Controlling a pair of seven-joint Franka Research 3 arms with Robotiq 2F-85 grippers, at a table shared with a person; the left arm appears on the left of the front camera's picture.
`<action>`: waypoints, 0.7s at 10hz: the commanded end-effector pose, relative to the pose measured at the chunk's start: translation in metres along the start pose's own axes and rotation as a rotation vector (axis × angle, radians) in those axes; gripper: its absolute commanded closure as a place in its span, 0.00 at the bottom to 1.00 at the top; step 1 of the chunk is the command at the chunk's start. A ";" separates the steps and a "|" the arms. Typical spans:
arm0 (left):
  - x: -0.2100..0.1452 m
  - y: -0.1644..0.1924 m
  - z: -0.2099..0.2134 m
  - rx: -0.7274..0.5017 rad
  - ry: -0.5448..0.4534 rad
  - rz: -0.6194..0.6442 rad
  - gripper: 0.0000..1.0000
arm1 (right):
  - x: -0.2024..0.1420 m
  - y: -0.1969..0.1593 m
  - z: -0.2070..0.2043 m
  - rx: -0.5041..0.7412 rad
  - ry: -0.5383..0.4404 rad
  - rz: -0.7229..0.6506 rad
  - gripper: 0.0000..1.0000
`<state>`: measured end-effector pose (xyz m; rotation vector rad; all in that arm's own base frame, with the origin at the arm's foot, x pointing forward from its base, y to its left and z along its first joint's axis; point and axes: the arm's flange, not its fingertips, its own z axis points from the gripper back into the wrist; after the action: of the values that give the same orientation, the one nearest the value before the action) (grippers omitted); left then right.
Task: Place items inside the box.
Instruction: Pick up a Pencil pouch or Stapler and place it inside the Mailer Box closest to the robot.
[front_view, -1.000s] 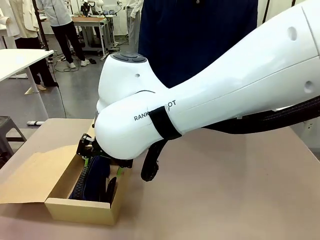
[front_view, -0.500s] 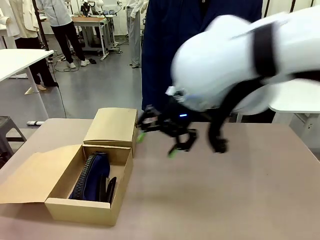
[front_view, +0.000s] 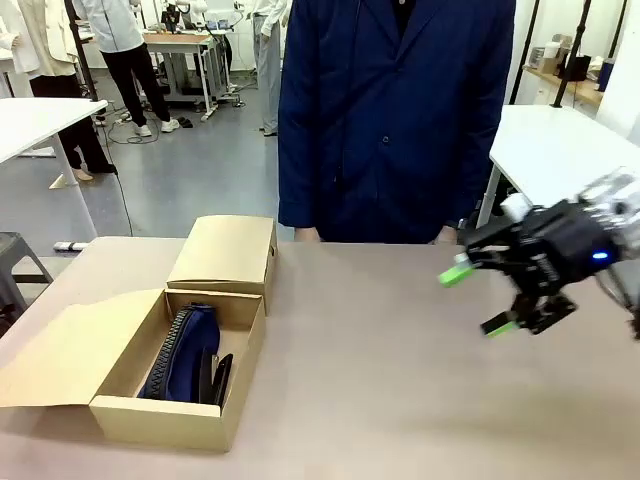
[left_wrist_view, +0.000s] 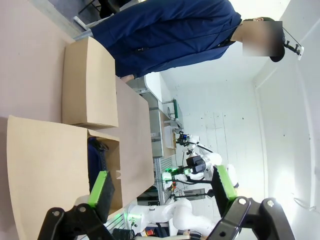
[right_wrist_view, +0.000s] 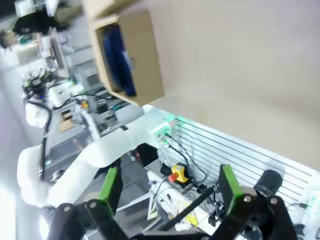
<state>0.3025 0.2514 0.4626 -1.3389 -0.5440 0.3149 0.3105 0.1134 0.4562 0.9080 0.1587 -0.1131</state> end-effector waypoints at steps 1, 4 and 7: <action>-0.002 -0.001 -0.001 -0.012 0.004 -0.016 0.00 | -0.008 -0.080 0.029 0.237 0.049 0.142 0.00; -0.002 -0.001 -0.001 -0.012 0.004 -0.016 0.00 | -0.026 -0.176 0.056 0.550 -0.231 0.343 0.00; -0.002 -0.001 -0.001 -0.012 0.004 -0.016 0.00 | 0.026 -0.122 0.112 0.419 -0.225 0.245 0.00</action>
<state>0.3028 0.2514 0.4624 -1.3389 -0.5429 0.3150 0.3267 -0.0797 0.3988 1.3982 -0.2661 -0.0539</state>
